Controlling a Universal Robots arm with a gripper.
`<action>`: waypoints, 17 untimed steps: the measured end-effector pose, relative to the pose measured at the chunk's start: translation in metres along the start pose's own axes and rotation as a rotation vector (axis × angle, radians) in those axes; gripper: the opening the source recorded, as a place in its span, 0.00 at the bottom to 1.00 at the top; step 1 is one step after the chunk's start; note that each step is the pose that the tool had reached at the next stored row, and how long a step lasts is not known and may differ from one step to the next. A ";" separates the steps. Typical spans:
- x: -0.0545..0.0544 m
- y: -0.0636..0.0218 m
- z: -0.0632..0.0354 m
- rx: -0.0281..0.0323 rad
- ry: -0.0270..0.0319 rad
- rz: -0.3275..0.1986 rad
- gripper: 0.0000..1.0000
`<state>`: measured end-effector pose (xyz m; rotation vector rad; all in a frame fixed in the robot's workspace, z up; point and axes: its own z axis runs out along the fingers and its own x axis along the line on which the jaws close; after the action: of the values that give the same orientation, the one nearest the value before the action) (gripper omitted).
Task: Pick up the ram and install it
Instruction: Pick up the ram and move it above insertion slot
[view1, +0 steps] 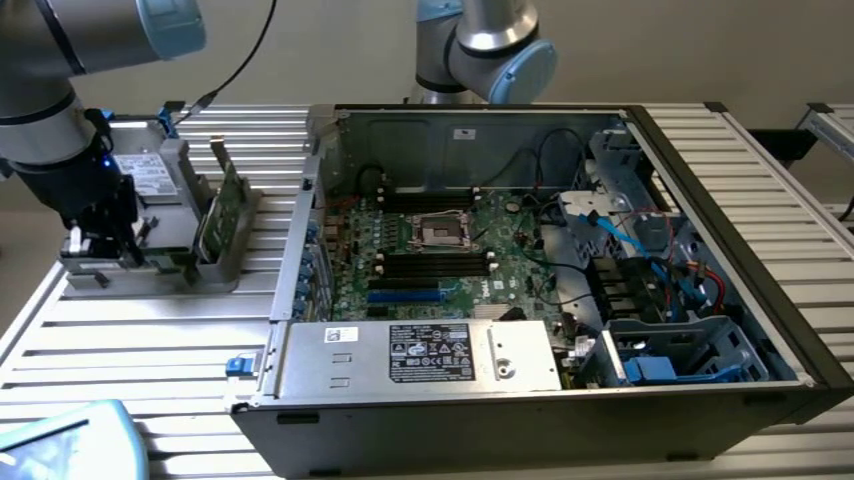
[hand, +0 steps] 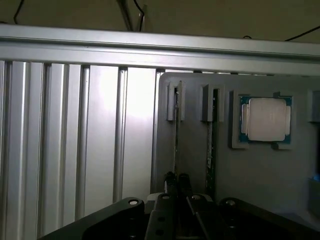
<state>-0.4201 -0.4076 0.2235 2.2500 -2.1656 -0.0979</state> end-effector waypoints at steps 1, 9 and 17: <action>0.000 0.0001 -0.0013 -0.0004 0.0000 0.000 0.13; -0.001 0.0010 -0.0194 -0.0055 -0.0002 0.000 0.13; -0.001 0.0009 -0.0379 -0.0087 -0.0003 0.000 0.13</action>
<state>-0.4189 -0.4077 0.2614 2.2455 -2.1612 -0.1075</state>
